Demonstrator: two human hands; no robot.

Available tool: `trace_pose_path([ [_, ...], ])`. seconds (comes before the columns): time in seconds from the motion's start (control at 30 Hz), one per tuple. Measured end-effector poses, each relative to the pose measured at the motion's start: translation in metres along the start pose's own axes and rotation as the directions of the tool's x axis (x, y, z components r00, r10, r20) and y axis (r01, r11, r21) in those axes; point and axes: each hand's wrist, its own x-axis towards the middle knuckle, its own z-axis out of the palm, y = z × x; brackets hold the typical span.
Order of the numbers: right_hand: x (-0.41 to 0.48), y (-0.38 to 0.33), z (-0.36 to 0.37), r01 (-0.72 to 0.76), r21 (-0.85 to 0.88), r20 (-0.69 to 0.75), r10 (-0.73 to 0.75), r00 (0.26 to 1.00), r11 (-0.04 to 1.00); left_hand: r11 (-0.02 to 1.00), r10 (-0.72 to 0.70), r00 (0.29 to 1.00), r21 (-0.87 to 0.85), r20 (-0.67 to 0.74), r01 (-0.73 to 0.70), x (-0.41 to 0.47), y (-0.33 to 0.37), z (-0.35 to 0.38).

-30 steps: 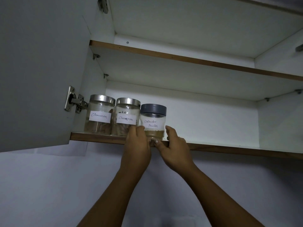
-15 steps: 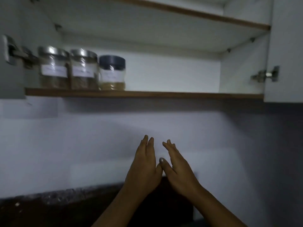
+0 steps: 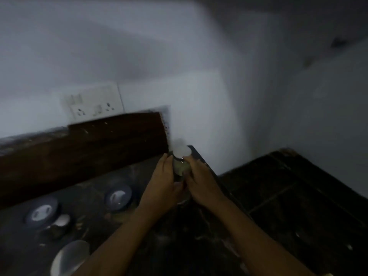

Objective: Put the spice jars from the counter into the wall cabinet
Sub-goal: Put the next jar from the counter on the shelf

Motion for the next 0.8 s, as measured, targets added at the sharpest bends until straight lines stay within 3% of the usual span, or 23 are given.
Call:
trace_pose_path([
  [0.13, -0.001, 0.06, -0.014, -0.042, -0.086, 0.08, 0.049, 0.996, 0.995, 0.973, -0.199, 0.978, -0.109, 0.063, 0.205, 0.006, 0.003, 0.055],
  [0.3, -0.007, 0.106, -0.001, -0.094, -0.129, 0.326, 0.131, 0.936, 0.987, 0.948, -0.318, 0.941, 0.027, 0.114, 0.317, -0.008, -0.01, 0.098],
  [0.4, -0.008, 0.117, 0.012, -0.077, -0.119, 0.433, 0.122, 0.893, 0.99, 0.922, -0.357, 0.932, 0.185, 0.067, 0.34, -0.018, -0.018, 0.109],
  [0.47, -0.006, 0.119, 0.023, -0.058, -0.08, 0.457, 0.089, 0.885, 0.995, 0.883, -0.435, 0.9, 0.217, 0.041, 0.417, -0.021, -0.024, 0.112],
  [0.53, -0.004, 0.121, 0.033, -0.045, -0.04, 0.473, 0.058, 0.879, 0.998, 0.858, -0.512, 0.858, 0.066, 0.036, 0.509, -0.024, -0.028, 0.111],
  [0.63, -0.002, 0.123, 0.043, -0.056, 0.002, 0.465, 0.048, 0.884, 0.998, 0.863, -0.489, 0.87, -0.107, 0.071, 0.494, -0.027, -0.031, 0.111],
  [0.8, 0.0, 0.119, 0.048, -0.062, 0.014, 0.357, 0.053, 0.933, 0.998, 0.88, -0.462, 0.887, -0.129, -0.005, 0.458, -0.031, -0.035, 0.104],
])
